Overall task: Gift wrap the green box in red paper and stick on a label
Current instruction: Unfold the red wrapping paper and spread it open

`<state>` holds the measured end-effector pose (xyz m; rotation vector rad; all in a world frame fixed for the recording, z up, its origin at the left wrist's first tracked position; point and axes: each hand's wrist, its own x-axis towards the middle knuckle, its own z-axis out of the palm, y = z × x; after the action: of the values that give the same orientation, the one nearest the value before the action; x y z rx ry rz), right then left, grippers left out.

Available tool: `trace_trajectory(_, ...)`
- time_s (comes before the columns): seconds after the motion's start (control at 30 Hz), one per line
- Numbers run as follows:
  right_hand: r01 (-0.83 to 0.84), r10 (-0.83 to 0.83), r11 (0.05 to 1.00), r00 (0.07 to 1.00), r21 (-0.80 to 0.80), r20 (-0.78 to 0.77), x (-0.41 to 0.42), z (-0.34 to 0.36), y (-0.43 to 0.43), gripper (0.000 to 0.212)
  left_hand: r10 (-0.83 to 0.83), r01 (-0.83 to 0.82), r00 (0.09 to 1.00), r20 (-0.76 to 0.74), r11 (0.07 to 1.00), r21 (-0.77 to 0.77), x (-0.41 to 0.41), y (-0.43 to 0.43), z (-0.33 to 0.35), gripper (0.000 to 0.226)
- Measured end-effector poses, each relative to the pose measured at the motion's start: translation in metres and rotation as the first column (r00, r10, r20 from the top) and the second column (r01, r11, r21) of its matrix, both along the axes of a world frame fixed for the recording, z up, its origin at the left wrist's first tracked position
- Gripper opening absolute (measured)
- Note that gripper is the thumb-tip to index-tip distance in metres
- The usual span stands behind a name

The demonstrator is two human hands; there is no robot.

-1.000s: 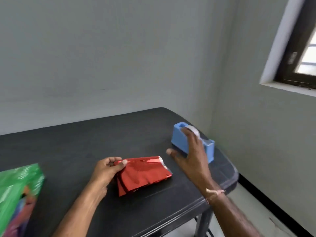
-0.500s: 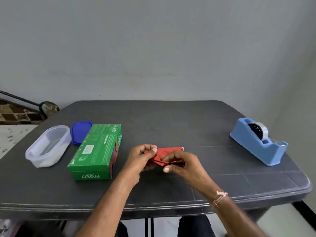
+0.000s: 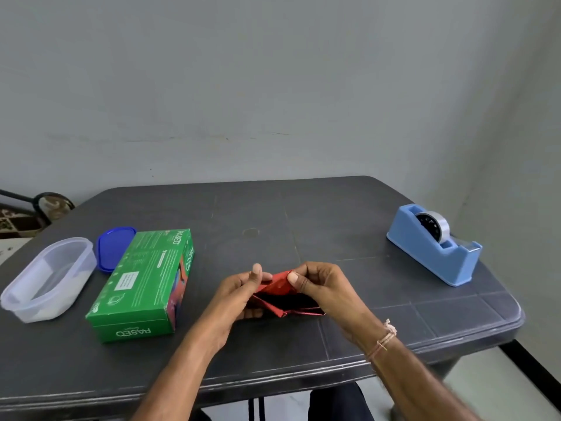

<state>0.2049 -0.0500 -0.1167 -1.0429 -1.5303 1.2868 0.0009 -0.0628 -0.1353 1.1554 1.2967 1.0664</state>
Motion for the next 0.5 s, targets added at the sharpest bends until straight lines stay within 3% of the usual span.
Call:
trace_trajectory(0.1,0.086,-0.093,0.994,0.99,0.071,0.107,-0.004,0.014,0.015,0.02,-0.085,0.087,0.996,-0.039,0.993,0.077,0.001,-0.002,0.005,0.048)
trace_trajectory(0.2,0.132,-0.153,0.982,0.976,0.137,0.153,-0.011,0.035,0.038,0.019,-0.014,0.024,0.998,-0.054,0.982,0.185,0.007,0.005,0.016,0.041)
trace_trajectory(0.27,0.22,-0.25,0.954,0.958,0.204,0.137,-0.009,0.047,0.049,0.015,0.075,-0.083,0.996,0.051,0.979,0.186,0.013,0.009,0.023,0.031)
trace_trajectory(0.33,0.346,-0.37,0.911,0.926,0.223,0.078,-0.001,0.049,0.044,0.034,0.194,-0.211,0.962,0.191,0.975,0.074,0.013,0.015,0.027,0.023)
trace_trajectory(0.43,0.399,-0.399,0.917,0.916,0.008,-0.037,0.013,0.023,0.022,0.077,0.314,-0.279,0.875,0.368,0.949,-0.147,0.004,0.032,0.021,0.021)
trace_trajectory(0.5,0.298,-0.337,0.924,0.932,-0.241,-0.138,0.016,0.002,0.015,0.086,0.363,-0.294,0.86,0.358,0.927,-0.234,0.001,0.044,0.014,0.022)
